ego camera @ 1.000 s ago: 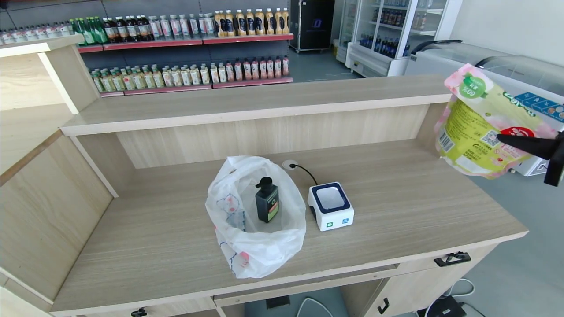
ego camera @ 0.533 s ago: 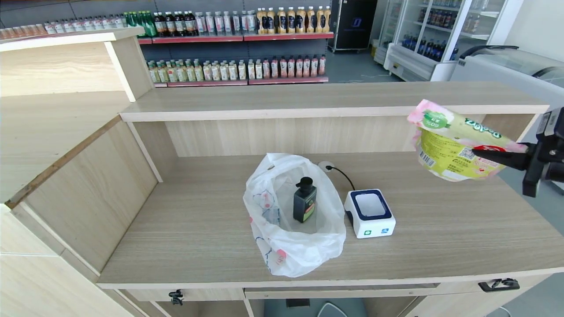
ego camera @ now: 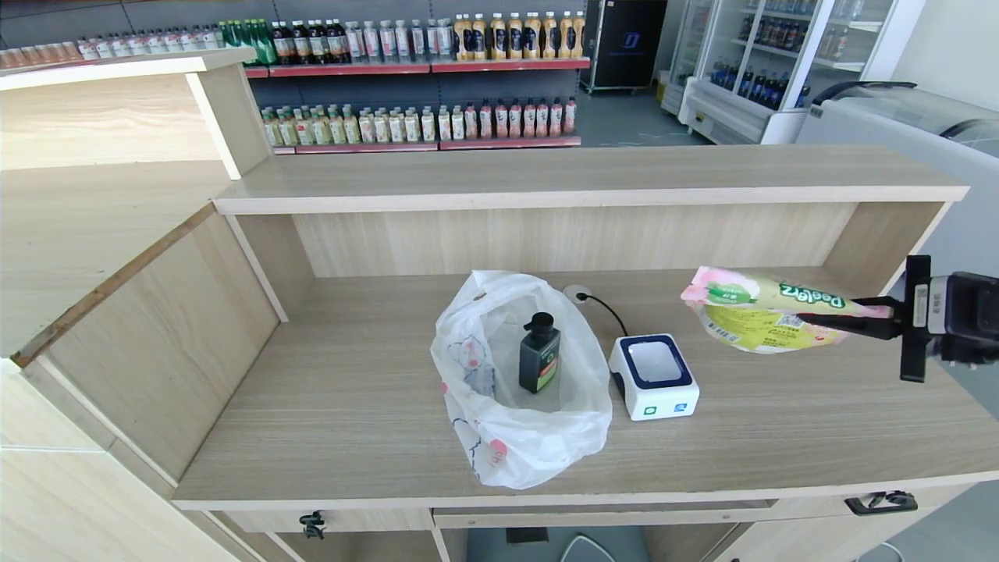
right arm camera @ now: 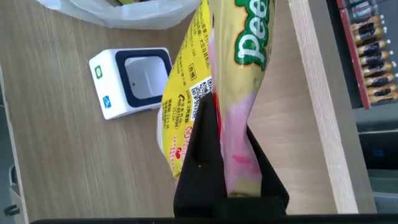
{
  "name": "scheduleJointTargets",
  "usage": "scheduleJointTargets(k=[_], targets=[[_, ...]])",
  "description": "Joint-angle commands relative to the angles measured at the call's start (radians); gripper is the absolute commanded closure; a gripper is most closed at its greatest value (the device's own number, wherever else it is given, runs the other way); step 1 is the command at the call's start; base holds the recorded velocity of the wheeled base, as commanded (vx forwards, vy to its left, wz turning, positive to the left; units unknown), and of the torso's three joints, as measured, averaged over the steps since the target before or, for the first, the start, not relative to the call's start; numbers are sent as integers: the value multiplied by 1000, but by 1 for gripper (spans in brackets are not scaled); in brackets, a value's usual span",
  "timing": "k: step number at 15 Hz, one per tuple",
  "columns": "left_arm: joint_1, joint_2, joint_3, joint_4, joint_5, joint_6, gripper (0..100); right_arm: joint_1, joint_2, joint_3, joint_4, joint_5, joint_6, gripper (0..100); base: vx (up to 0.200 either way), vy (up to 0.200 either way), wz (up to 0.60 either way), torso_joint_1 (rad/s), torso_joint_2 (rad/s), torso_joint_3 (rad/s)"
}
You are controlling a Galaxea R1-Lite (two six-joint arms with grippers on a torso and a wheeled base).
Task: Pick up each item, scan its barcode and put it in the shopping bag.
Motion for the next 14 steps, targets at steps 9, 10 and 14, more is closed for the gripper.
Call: scheduleJointTargets(k=[9,10,14], targets=[[1,0,0,0,0,-1,0,4,106,-145,107,6,-349,100,0,0,0,0,0,0],[-1,0,0,0,0,-1,0,8,119,-159,106,6,-363,100,0,0,0,0,0,0],[-1,0,0,0,0,-1,0,25,154,-194,106,3,-404,100,0,0,0,0,0,0]])
